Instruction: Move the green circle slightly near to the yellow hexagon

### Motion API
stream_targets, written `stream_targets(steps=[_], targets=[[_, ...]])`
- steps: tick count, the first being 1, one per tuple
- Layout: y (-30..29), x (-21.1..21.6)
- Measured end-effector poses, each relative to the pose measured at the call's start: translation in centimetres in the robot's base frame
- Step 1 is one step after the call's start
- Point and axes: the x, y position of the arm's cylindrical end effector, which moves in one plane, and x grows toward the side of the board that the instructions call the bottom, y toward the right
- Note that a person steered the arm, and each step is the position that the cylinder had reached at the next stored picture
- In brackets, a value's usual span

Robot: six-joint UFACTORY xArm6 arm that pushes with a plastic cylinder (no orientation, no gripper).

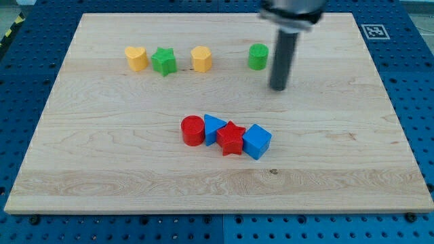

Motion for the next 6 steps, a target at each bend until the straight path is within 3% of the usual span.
stream_targets(steps=[1,2,4,6], targets=[[2.9,-4.8],[0.7,-6.7],[-8.6,-6.7],[-5.4,-6.6]])
